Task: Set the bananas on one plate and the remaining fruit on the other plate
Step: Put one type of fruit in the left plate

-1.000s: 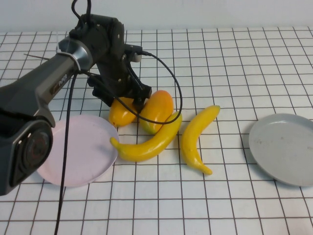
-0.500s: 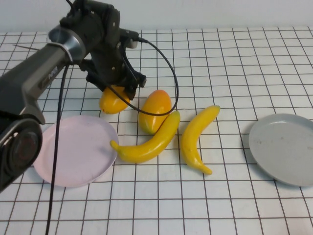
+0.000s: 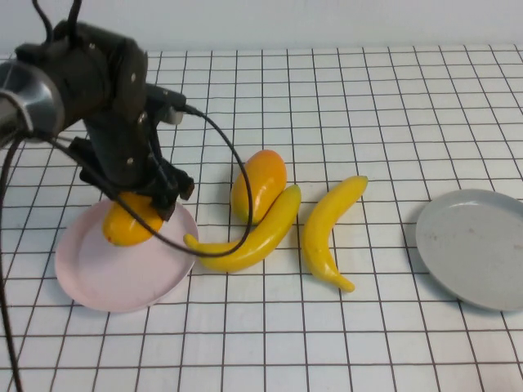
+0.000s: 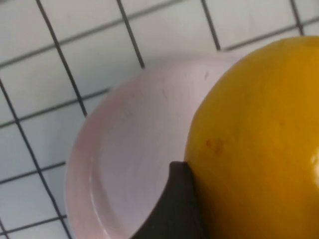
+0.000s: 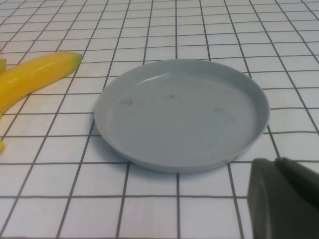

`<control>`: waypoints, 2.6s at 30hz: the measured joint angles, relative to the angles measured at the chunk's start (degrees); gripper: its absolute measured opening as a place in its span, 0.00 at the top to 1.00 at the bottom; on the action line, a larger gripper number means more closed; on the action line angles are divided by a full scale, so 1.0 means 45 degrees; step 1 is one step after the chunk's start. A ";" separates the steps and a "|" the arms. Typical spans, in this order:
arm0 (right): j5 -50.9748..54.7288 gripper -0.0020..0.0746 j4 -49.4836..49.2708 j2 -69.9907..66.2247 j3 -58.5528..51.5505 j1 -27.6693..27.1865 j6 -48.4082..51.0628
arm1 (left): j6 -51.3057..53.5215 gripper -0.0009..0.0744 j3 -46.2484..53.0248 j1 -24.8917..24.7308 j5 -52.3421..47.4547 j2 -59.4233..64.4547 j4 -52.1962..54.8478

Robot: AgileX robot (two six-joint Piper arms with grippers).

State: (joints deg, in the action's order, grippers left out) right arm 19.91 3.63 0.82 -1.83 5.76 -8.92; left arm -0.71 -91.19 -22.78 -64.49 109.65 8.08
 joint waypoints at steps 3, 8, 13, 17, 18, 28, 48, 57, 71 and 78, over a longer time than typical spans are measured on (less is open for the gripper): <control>0.0000 0.99 0.0000 0.0000 0.0000 0.0000 0.0000 | -0.0080 0.26 0.2551 0.0143 0.2211 -0.1298 -0.0414; 0.0000 0.99 0.0000 0.0000 0.0000 0.0000 0.0000 | -0.0131 0.26 0.5267 0.0777 0.4459 -0.3263 -0.0904; 0.0000 0.99 0.0000 0.0000 0.0000 0.0000 0.0000 | -0.0465 0.14 0.6321 0.1585 0.4672 -0.3521 -0.0751; 0.0000 0.99 0.0000 0.0000 0.0000 0.0000 0.0000 | -0.0609 0.10 0.6556 0.1858 0.4642 -0.3521 -0.0320; 0.0000 0.99 0.0000 0.0000 0.0000 0.0000 0.0000 | -0.0609 0.10 0.6556 0.1875 0.4642 -0.3521 -0.0291; 0.0000 0.99 0.0000 0.0000 0.0000 0.0000 0.0000 | -0.0443 0.10 0.3359 0.0226 0.3312 -0.3735 -0.0314; 0.0000 0.99 0.0000 0.0000 0.0000 0.0000 0.0000 | 0.0757 0.10 -0.5302 -0.2147 -0.0267 0.3615 -0.0673; 0.0000 0.99 0.0000 0.0000 0.0000 0.0000 0.0000 | 0.0851 0.10 -0.5417 -0.2147 -0.0060 0.4370 -0.0842; 0.0000 0.99 0.0000 0.0000 0.0000 0.0000 0.0000 | 0.1399 0.28 -0.5727 -0.2147 0.0234 0.4740 -0.0654; 0.0000 0.99 0.0000 0.0000 0.0000 0.0000 0.0000 | 0.0602 0.29 -0.5969 -0.2147 -0.0307 0.3238 0.0763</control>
State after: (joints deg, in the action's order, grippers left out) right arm 19.91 3.63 0.82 -1.83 5.76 -8.92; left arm 1.99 -118.05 -32.44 -65.87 124.22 11.51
